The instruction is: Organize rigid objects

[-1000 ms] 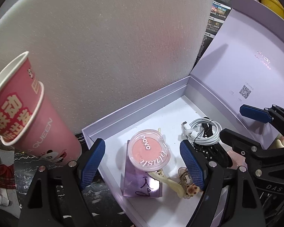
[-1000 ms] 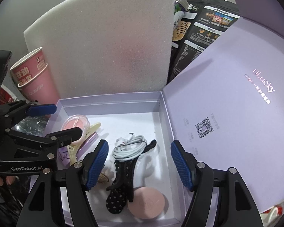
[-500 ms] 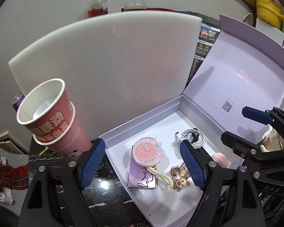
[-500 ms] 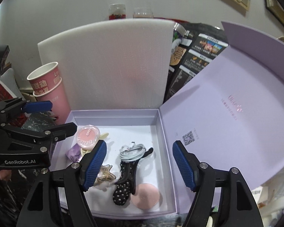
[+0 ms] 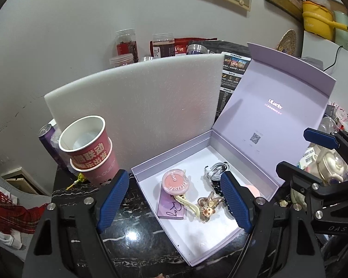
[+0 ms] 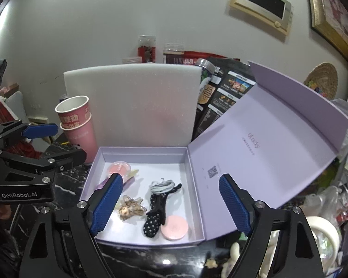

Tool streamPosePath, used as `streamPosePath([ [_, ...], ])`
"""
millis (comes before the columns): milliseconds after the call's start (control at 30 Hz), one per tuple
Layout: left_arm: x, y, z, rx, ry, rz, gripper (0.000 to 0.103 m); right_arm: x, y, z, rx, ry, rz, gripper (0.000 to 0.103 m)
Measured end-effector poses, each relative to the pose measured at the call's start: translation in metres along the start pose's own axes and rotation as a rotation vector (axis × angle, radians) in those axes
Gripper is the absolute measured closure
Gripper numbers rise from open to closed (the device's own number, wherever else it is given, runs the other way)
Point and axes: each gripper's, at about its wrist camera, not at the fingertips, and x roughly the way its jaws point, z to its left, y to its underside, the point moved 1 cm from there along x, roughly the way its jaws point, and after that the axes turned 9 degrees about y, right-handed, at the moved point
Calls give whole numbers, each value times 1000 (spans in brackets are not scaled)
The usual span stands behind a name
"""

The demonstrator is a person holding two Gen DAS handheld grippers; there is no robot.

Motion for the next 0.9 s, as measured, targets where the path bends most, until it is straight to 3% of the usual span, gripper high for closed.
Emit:
streamPosePath([
  [500,-43,34,-27,12,-7,-17,21,-59,26,-4,26,44,-13,6],
  [900,-56,64,-42,10,-45,16,21,-72,64,-1,66,57,68,6],
])
